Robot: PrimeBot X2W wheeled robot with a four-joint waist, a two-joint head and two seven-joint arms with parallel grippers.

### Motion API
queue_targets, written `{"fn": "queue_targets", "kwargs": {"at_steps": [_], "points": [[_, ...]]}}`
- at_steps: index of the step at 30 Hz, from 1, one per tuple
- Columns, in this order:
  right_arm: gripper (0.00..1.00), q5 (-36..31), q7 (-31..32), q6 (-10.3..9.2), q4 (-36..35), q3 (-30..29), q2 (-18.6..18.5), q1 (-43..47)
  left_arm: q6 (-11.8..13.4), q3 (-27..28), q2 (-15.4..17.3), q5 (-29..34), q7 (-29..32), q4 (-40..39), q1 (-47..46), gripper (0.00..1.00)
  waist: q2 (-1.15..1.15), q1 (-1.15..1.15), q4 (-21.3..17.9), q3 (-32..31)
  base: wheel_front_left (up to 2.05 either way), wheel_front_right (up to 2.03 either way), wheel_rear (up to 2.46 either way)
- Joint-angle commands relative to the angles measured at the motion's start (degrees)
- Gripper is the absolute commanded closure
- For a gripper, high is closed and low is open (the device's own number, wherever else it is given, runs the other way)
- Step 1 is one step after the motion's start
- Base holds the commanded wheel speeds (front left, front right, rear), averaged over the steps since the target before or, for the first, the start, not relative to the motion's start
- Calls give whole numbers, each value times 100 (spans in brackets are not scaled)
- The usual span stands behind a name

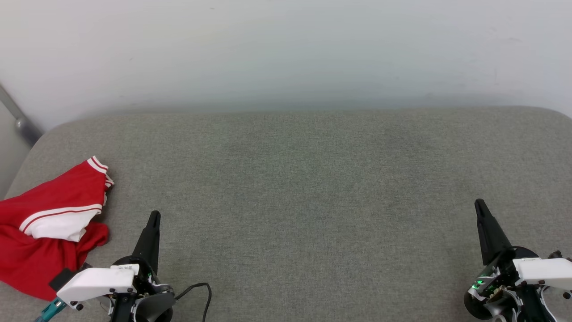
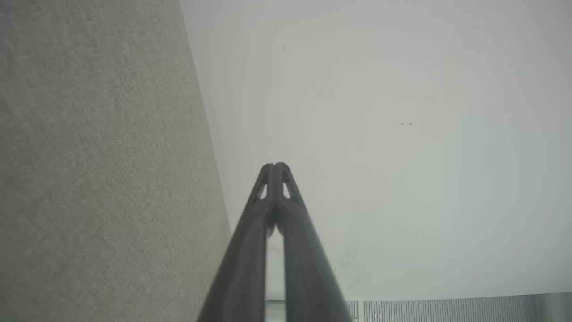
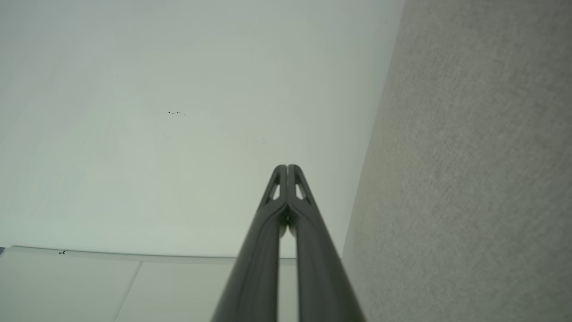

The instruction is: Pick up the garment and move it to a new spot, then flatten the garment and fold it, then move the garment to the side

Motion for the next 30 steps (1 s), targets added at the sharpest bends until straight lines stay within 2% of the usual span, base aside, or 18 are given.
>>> {"fn": "queue_targets", "kwargs": {"at_steps": [1,21,22,30], "points": [[100,-24,-2,-1,6,3,21,-72,-19,4,-6,4,9,2,-43,100,0,0,0,0,0,0,0],[100,0,-1,1,13,1,0,9,1,-6,-1,1,-1,14,8,100,0,0,0,0,0,0,0],[0,-1,-3,0,48,4,2,38,2,-14,-4,2,-4,54,34,0,0,0,0,0,0,0,0],[0,-86,-178,0,-103,128,0,118,2,-255,-6,70,-221,-81,62,0,0,0,2,0,0,0,0]]}}
